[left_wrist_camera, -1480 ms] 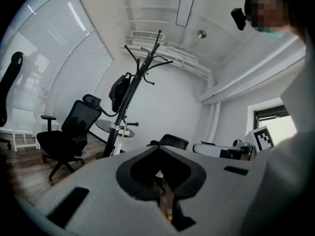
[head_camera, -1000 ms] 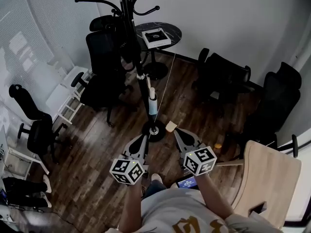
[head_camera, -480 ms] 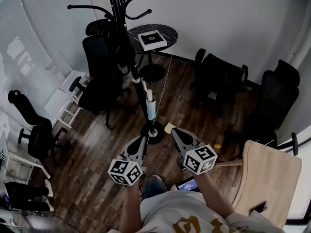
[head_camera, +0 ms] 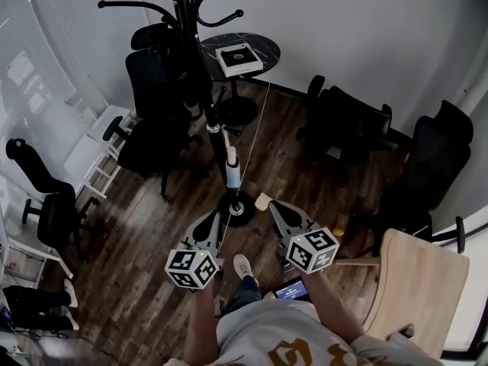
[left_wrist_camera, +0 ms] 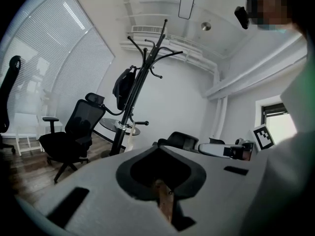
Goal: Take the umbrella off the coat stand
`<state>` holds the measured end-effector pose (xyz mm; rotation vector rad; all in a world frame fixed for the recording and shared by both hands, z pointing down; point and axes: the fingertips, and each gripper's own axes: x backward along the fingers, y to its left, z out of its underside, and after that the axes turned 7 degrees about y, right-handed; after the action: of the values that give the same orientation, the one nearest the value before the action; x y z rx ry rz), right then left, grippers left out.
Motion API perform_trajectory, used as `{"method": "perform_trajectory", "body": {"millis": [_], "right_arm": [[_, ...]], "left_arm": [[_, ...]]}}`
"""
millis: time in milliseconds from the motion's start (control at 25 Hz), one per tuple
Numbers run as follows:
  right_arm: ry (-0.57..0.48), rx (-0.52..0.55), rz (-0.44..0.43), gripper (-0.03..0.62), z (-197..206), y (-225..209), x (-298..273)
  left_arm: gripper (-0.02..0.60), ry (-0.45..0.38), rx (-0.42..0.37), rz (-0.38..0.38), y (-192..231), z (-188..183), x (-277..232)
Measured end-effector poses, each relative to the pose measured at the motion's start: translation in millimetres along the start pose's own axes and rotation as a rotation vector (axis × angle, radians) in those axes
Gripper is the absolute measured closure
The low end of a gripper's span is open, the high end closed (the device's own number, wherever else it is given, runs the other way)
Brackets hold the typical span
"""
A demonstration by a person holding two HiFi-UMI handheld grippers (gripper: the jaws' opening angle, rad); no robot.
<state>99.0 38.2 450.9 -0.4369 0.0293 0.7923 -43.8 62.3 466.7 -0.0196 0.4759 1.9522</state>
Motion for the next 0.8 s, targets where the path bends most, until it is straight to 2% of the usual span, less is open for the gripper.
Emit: {"method": "perform_trajectory", "body": {"millis": [160, 800], "right_arm": [[0.014, 0.001, 0.017, 0.583, -6, -17, -28], [0.093, -0.019, 0.065, 0.582, -18, -75, -140]], "left_arm": [[0.561, 0.002, 0.020, 0.003, 22, -11, -29], [0.561, 0.065, 0.017, 0.049, 91, -41, -137]]}}
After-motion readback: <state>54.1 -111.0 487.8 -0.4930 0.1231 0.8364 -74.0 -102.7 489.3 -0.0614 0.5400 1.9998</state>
